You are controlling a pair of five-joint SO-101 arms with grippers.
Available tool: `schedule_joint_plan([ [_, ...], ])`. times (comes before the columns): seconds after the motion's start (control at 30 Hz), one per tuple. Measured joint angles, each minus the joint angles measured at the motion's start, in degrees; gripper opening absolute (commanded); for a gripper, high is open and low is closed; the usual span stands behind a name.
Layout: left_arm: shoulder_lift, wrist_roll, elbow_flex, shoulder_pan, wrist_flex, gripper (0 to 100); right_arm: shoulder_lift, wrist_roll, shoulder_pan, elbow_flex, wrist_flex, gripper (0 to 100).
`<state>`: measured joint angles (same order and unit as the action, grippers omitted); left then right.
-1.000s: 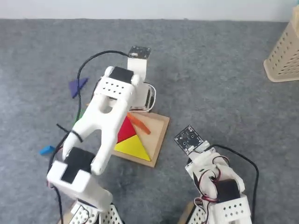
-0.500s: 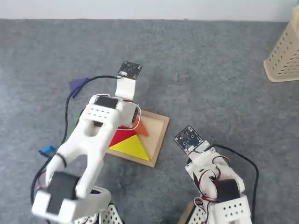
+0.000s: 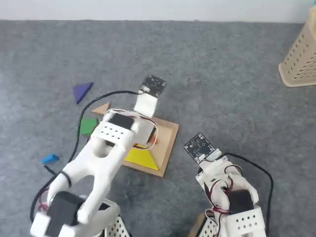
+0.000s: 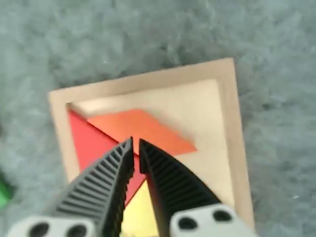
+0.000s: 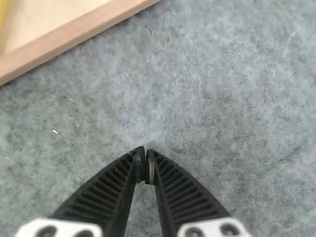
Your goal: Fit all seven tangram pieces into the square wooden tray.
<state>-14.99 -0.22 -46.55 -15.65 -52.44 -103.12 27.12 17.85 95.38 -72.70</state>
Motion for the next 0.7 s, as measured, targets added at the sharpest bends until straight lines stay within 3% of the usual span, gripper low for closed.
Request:
schedule_joint_plan([
  [0.4, 13.9, -0.3, 5.2, 1.9, 2.6, 1, 0.0, 0.0, 0.0, 0.0, 0.0, 0.8],
  [0.7, 15.8, -3.7, 7.6, -2.5, 2.5, 1, 0.0, 0.0, 0.0, 0.0, 0.0, 0.8],
])
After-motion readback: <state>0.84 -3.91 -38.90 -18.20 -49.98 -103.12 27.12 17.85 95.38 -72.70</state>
